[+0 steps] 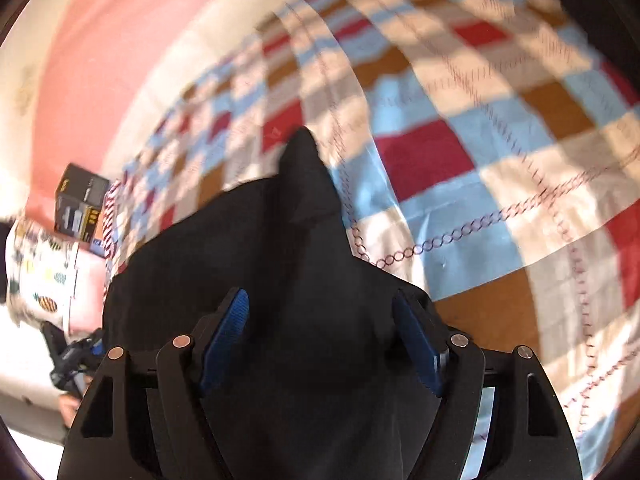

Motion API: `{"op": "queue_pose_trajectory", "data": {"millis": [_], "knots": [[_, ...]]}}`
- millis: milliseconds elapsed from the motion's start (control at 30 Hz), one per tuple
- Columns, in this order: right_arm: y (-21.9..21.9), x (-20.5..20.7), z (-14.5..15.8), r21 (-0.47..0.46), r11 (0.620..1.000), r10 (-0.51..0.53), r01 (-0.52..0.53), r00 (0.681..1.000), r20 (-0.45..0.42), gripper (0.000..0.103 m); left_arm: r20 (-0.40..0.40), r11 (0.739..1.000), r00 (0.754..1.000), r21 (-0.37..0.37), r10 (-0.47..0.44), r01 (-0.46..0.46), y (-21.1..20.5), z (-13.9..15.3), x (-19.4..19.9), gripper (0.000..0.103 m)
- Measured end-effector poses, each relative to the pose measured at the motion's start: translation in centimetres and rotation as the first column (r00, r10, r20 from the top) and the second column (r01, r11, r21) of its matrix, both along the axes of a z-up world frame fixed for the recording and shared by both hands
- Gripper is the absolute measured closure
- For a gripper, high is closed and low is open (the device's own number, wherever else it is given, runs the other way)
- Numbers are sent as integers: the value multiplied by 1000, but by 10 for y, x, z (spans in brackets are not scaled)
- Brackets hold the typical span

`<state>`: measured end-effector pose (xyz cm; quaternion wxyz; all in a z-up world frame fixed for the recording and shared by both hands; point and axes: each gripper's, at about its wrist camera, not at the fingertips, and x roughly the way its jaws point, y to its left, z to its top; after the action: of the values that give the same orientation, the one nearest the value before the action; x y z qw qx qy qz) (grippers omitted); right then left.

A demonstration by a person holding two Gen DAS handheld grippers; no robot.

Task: Fold large clothes

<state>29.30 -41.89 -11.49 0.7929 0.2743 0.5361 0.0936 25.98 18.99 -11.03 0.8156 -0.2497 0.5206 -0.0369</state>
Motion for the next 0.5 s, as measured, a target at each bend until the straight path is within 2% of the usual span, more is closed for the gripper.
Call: {"op": "queue_pose_trajectory", "data": {"millis": [33,67,100,167,233,300,367,500], "knots": [[-2,2,-2,18,1000,-16,15,1000,3,75,9,1000,1000,-21,8,-8,-1,-3,3,75],[-2,3,-1,33,999,-16,16,1000,11,82,19,1000,1000,-13,19,-18,-3,-2,4,78],[0,2,5,0,1000,-23,23,999,43,86,51,999,998,20,28,-29,-6,2,4,81],[5,1,13,-49,998,-24,29,995,102,88,135,994,991,107,14,-28,-17,11,3,83],[4,6,6,-49,997,-45,51,994,103,88,145,986,989,164,-4,-20,-25,0,10,83],[5,13,-13,-52,997,-60,64,996,72,88,114,985,993,169,11,-30,-27,-21,19,82],[13,18,-28,-91,994,-55,60,997,56,86,110,983,994,181,23,-43,-29,-32,23,79],[13,17,-23,-133,989,-53,61,997,58,78,100,981,995,192,17,-37,-28,-28,24,74]]}}
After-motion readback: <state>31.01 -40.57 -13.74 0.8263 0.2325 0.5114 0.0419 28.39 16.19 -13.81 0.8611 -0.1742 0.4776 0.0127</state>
